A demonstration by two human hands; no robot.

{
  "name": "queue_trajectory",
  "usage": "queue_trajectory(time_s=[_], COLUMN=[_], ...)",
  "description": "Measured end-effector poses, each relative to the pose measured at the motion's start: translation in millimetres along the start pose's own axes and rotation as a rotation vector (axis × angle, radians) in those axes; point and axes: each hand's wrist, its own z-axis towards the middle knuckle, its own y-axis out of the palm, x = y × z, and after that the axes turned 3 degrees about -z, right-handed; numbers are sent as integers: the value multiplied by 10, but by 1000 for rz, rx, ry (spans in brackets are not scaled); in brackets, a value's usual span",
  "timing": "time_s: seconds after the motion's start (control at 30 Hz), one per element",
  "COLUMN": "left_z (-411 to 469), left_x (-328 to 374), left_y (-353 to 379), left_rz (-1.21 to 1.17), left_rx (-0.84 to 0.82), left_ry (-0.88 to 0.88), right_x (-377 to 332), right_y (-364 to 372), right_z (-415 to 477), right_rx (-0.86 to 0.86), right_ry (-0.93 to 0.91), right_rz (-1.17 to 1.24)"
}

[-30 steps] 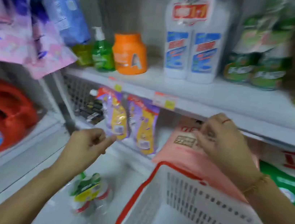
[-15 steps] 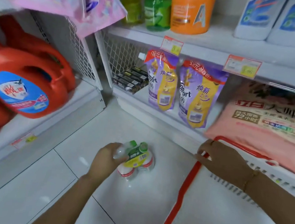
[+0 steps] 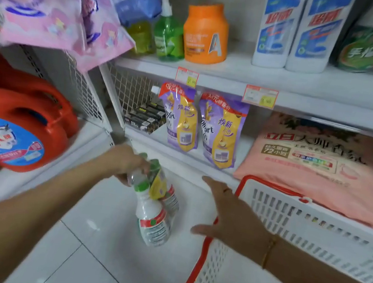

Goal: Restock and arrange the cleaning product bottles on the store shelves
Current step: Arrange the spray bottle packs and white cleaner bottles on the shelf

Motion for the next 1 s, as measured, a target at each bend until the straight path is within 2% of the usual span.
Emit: queue_trajectory(time_s=[0.1, 0.2, 0.3, 0.43, 0.63, 0.73, 0.83, 0.93, 1.0], left_z=[-293, -702, -1099, -1543, -1979, -2081, -2070, -1818, -1656], left_x=[374, 803, 1244, 1821, 2649, 2959, 3029, 2854, 2745], left_y=[-439, -763, -918, -938, -804, -652, -425, -98, 137], left_rz=[-234, -405, -534, -557, -518, -572, -693, -611, -664], left_rx=[-112, -234, -266, -220, -218, -215, -272, -97, -15], left_ry=[15, 29, 87, 233, 456, 598, 765, 758, 711], right_x=[-136, -187, -108, 97, 430, 579, 729, 932, 1032], right_y=[77, -73, -485, -1135, -1881, -2077, -2202, -2204, -2112], right_z=[-93, -170, -155, -178, -370, -520, -654, -676, -636], right_rx=[112, 323, 530, 723, 826, 866, 841, 795, 741], right_ry=[18, 39, 44, 32, 47, 32, 0, 13, 18], right_rz=[166, 293, 247, 61, 67, 258, 612, 892, 1060])
